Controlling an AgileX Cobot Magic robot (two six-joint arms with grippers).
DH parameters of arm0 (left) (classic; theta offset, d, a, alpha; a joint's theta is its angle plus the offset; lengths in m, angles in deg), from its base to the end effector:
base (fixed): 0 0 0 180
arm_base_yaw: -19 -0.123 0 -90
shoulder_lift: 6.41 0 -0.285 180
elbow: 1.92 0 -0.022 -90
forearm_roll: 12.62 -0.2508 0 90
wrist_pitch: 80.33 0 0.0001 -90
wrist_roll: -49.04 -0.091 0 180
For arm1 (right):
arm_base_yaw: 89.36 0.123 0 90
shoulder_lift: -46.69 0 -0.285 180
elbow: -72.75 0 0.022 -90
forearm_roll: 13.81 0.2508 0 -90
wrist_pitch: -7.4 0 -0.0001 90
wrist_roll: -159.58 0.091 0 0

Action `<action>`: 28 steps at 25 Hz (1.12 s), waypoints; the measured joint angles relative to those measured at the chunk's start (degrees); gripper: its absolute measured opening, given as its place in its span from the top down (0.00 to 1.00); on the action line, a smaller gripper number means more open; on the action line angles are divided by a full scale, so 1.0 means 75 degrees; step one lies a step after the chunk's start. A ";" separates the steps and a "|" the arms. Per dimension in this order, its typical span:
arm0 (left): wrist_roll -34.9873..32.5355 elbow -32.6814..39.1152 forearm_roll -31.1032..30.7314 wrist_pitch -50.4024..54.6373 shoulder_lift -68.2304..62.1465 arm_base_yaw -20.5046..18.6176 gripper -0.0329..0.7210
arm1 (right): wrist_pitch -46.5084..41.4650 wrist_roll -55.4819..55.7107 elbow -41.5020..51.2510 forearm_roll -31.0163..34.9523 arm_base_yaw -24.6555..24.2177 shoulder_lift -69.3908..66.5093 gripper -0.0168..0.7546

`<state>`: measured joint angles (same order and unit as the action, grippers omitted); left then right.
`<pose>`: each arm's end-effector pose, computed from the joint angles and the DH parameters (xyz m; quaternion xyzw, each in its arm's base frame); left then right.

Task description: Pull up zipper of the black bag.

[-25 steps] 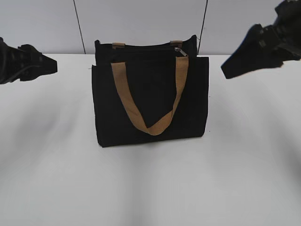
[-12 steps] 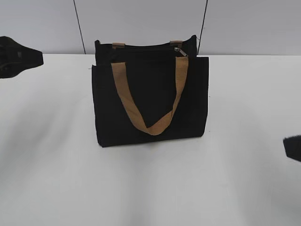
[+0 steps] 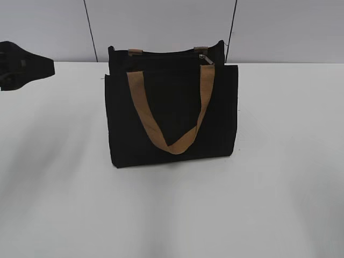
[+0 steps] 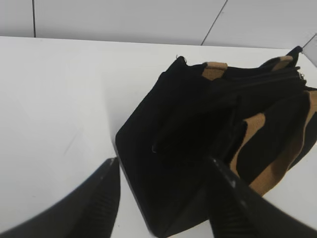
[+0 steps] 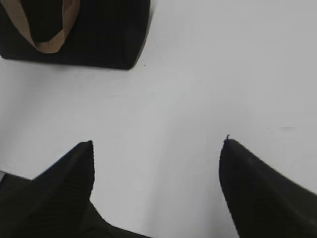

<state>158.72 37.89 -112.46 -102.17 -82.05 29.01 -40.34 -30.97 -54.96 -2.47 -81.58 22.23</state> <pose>0.2296 -0.0743 0.2697 0.1009 0.8473 -0.2411 0.4623 0.0520 0.0205 0.2696 -0.1158 0.8733 0.0844 0.4656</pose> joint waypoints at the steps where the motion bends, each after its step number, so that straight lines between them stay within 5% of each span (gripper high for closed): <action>1: 0.0000 0.0000 0.0000 -0.0039 0.0007 0.0000 0.41 | -0.0028 0.0026 -0.0043 -0.0229 0.0000 0.0019 0.21; 10: 0.0000 0.0000 -0.0014 -0.0122 0.0022 0.0000 0.42 | -0.1187 0.1080 -0.0392 -0.1511 0.0000 0.0302 0.25; 28: 0.0000 0.0000 -0.0014 -0.0122 0.0022 0.0000 0.42 | -0.1906 0.1050 -0.0270 -0.1689 0.0000 0.0511 0.30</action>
<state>158.72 37.89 -112.56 -103.09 -81.88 29.01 -54.64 -23.10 -56.98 -15.14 -81.58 26.06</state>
